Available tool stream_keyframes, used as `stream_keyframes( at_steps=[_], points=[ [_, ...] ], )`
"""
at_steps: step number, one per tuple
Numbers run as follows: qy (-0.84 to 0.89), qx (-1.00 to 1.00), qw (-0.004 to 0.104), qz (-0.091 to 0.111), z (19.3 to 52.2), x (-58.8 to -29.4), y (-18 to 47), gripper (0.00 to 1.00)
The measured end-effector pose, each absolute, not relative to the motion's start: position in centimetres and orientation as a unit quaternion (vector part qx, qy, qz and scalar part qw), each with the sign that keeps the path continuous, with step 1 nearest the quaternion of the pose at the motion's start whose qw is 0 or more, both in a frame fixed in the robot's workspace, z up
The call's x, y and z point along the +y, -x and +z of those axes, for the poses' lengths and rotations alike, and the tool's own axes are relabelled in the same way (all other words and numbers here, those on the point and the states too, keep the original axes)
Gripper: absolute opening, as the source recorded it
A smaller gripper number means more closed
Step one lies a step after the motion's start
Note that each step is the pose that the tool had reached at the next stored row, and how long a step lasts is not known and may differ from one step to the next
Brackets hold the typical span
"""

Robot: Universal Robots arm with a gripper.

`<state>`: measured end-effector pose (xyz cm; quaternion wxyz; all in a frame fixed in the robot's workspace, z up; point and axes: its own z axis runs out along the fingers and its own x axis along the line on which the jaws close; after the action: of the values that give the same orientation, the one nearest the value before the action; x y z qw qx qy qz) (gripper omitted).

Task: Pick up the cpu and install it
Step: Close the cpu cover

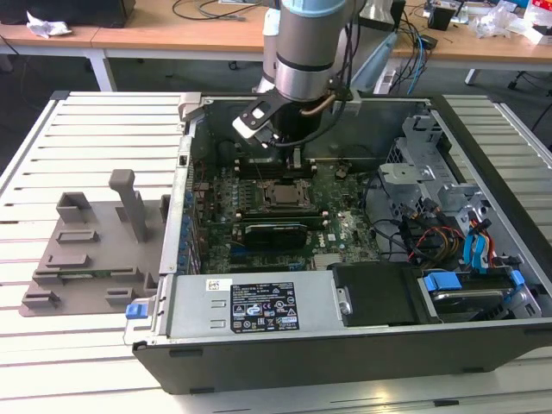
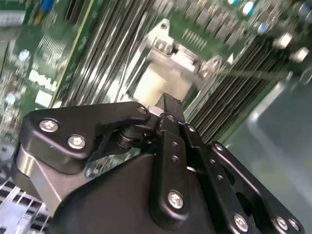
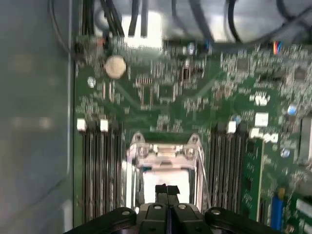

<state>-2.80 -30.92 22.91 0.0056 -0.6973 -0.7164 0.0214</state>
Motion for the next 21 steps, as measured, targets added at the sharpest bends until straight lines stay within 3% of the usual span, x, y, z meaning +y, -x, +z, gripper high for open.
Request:
stream_keyframes(
  at_steps=[8, 21],
  points=[
    [0.695, -0.718, 0.005, 0.022, 20.8, -30.9, 3.1, 0.11],
    [0.688, -0.725, 0.005, 0.021, 20.5, -30.7, 1.4, 0.11]
  ],
)
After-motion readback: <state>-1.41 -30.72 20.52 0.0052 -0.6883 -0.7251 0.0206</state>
